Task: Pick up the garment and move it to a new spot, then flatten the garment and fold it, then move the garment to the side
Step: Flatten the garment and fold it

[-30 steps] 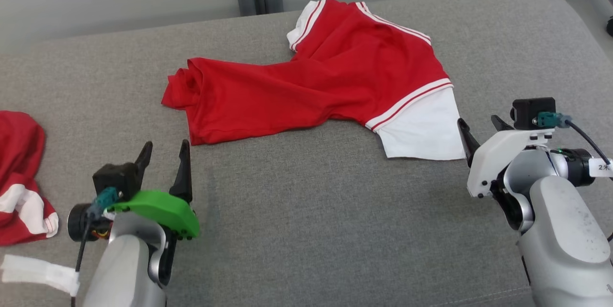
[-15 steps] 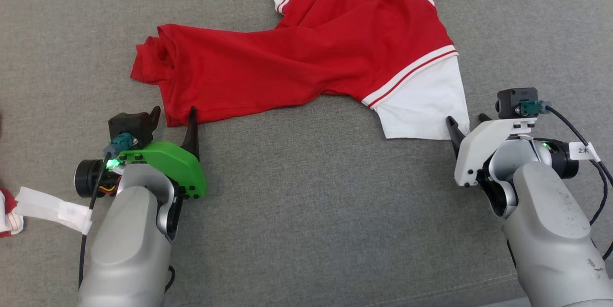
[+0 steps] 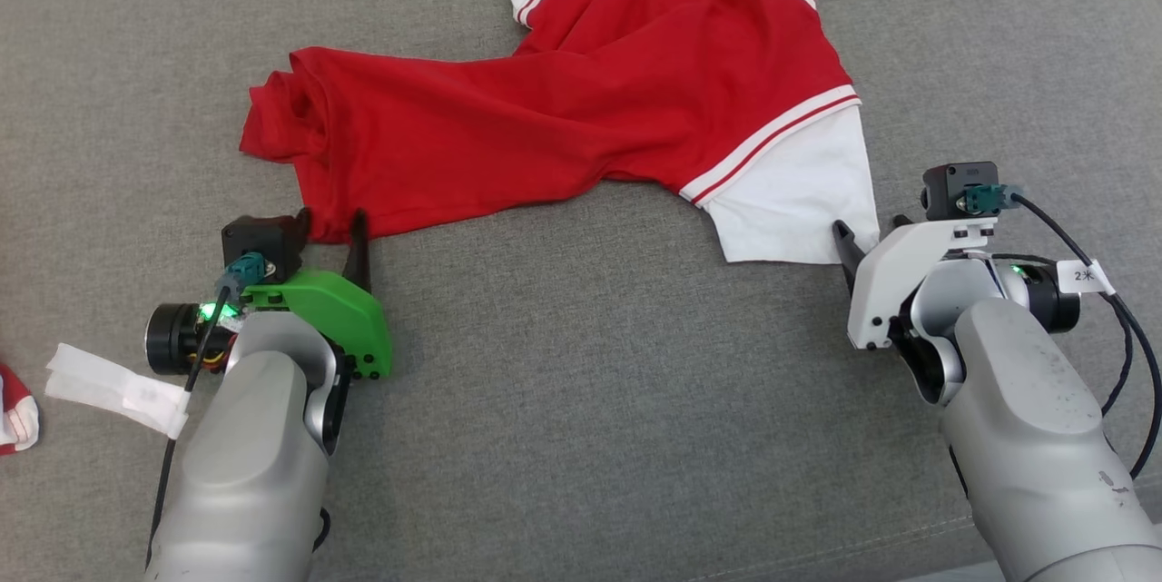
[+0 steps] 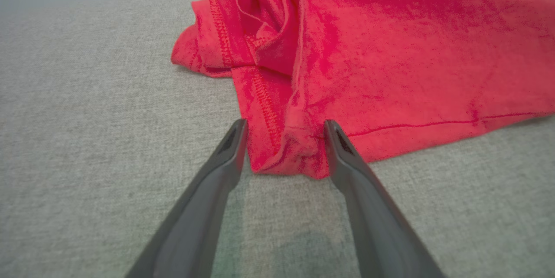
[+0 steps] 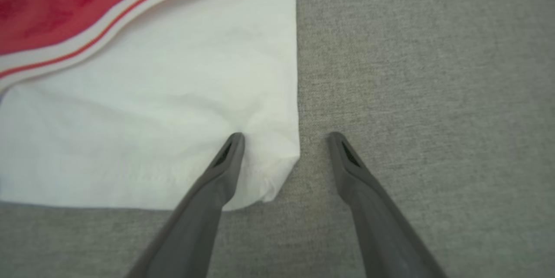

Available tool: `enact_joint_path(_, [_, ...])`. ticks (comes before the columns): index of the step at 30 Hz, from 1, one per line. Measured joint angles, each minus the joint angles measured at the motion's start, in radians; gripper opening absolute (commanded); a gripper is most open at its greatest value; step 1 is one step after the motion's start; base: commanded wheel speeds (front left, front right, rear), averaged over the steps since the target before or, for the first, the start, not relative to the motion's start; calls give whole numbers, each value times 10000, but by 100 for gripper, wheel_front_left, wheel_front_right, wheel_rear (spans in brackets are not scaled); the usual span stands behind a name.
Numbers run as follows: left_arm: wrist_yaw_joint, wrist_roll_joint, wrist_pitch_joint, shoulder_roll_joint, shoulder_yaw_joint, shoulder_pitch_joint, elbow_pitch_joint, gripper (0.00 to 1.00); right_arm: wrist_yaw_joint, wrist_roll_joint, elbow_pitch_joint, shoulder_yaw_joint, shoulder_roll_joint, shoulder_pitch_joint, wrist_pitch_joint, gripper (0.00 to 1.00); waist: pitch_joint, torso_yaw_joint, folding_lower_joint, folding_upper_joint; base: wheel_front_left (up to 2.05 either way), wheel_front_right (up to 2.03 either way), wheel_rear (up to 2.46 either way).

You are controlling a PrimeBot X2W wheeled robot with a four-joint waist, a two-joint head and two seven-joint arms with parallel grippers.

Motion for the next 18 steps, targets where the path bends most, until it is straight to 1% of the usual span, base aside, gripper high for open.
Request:
enact_joint_path(2, [-92, -2, 46, 10, -75, -20, 142, 15, -6, 88, 63, 119, -21, -39, 44, 79, -7, -11, 0, 0, 0, 0, 0])
enact_joint_path(3, [-140, -2, 27, 12, -109, -31, 186, 0, -6, 132, 92, 196, -36, -70, 82, 32, -13, -15, 0, 0, 0, 0, 0])
enact_joint_path(4, [-161, -4, -23, 13, -123, -46, 215, 0, -6, 153, 102, 280, -36, -85, 82, 0, -19, -17, 0, 0, 0, 0, 0])
enact_joint_path(8, [-201, -63, -201, 21, -165, -100, 353, 0, 36, 477, 123, 537, 4, -78, 8, 0, -109, -17, 0, 0, 0, 0, 0])
enact_joint_path(11, [-301, -293, -397, 0, -65, -87, 290, 0, 38, 991, -44, 546, 4, 11, -215, 0, -243, -6, 0, 0, 0, 0, 0])
enact_joint_path(14, [-510, -976, -552, -92, 215, 25, -75, 0, 40, 1659, -500, 428, -15, 194, -556, 0, -428, 12, 0, 0, 0, 0, 0])
enact_joint_path(18, [-662, -1726, -715, -207, 407, 393, -951, 0, 40, 1912, -1496, 186, -481, 208, -1064, 0, -742, 4, 0, 1, 0, 0, 0])
